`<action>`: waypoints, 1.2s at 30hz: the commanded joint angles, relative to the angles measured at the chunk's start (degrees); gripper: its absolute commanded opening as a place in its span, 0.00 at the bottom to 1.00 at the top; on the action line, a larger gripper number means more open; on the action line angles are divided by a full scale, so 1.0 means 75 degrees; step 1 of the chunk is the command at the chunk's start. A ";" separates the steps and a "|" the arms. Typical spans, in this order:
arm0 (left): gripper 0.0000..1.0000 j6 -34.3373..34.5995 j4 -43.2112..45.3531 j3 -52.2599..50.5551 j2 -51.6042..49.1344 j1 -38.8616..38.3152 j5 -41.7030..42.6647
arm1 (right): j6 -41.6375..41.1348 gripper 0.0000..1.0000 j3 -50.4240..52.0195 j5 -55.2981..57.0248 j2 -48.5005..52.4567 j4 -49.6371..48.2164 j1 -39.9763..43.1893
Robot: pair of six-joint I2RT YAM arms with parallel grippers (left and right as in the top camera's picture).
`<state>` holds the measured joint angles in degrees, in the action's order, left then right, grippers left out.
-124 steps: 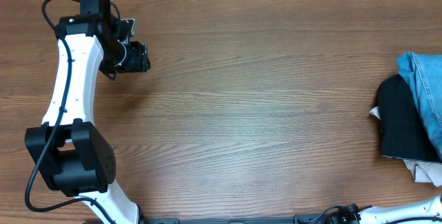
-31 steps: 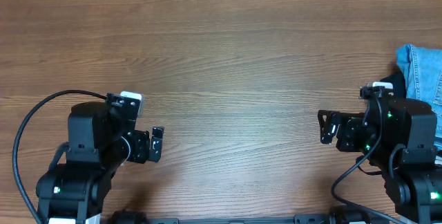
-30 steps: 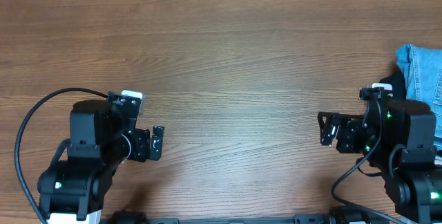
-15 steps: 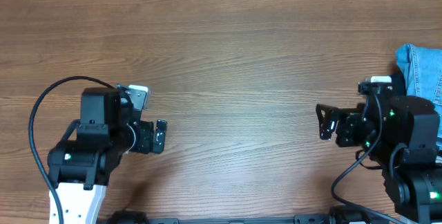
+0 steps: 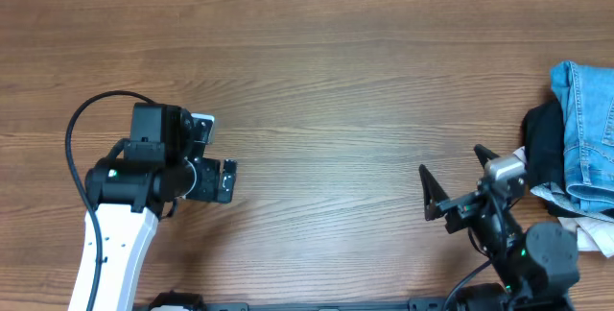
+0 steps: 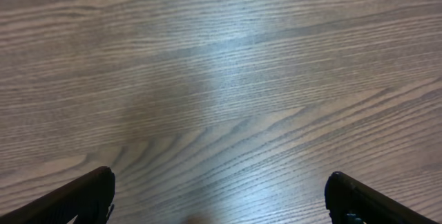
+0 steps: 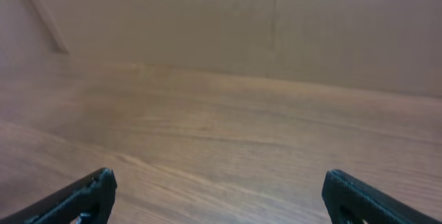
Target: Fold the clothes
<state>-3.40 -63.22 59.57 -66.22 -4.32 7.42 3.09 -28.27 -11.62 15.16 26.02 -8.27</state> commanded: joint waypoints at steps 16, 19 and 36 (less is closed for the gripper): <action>1.00 -0.0119 0.0012 0.0003 -0.1017 0.0003 -0.0052 | 0.0035 1.00 0.3710 0.1629 -0.1999 -0.4322 0.0513; 1.00 -0.0119 0.0012 0.0003 -0.1017 0.0003 -0.0052 | 0.0009 1.00 0.3710 0.1728 -0.1999 -0.3450 0.0635; 1.00 -0.0119 0.0012 0.0003 -0.1017 0.0003 -0.0052 | -0.0035 1.00 0.3707 0.1597 -0.1999 -0.2827 0.0635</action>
<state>-3.38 -63.18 59.57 -73.58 -4.32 7.40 3.03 -1.06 0.21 0.67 5.13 -3.75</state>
